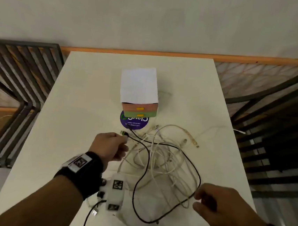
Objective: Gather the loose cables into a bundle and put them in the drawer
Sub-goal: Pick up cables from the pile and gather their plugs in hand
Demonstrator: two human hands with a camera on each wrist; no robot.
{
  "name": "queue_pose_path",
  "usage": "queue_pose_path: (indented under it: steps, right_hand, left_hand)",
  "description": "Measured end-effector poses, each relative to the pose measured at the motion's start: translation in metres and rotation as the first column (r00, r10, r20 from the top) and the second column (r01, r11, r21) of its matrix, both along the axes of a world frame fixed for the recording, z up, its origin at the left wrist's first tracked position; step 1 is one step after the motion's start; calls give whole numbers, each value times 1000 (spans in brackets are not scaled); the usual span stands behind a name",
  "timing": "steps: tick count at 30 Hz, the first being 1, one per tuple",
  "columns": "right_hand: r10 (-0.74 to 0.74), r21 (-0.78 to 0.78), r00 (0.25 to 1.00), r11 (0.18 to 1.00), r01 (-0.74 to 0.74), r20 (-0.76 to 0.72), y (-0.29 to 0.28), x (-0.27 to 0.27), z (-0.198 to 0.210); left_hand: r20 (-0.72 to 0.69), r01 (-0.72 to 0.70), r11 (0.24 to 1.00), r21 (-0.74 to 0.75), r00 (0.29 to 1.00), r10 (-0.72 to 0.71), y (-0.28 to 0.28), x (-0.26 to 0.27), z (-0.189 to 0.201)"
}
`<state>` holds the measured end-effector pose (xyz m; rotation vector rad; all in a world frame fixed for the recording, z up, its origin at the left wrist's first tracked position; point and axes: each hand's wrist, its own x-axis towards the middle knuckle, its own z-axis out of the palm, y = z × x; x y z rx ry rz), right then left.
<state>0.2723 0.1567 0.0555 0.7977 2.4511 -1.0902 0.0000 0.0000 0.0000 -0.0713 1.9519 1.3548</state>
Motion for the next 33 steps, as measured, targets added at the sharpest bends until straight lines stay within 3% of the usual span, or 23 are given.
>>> queue_pose_path:
  steps: [5,13,17,20,23,25,28,30,32,33]
  right_hand:
    - [-53,29,988,998,58,-144,-10,-59,6]
    - [-27,24,969,999,33,-244,-16,-103,-9]
    - [-61,17,962,998,68,-268,-17,-115,-17]
    - [-175,-24,922,984,178,-346,-16,-132,-21]
    - [-174,-71,915,985,159,-364,-17,-152,-21]
    - [-245,-238,887,958,159,-391,-16,-156,-20]
    - [-513,-564,784,784,261,-349,-9,-147,-20]
    - [-551,-605,771,744,281,-319,-6,-137,-21]
    - [-545,-638,791,720,272,-278,-5,-129,-22]
    - [-566,-670,788,685,286,-242,-2,-126,-22]
  left_hand:
    - [175,-153,981,-118,969,172,22,-29,-44]
    - [141,-172,967,-188,970,200,37,-37,-67]
    - [1,-204,977,59,979,204,33,-28,-49]
    - [-217,-7,954,301,973,76,35,-11,-12]
    - [-333,157,902,401,943,-16,47,9,26]
    - [-309,224,858,462,947,-81,55,20,46]
    - [-258,253,811,528,957,-130,64,29,60]
    - [-65,157,731,664,986,-152,68,29,67]
    - [178,20,611,792,949,-262,68,26,79]
    - [180,39,586,809,933,-311,65,22,83]
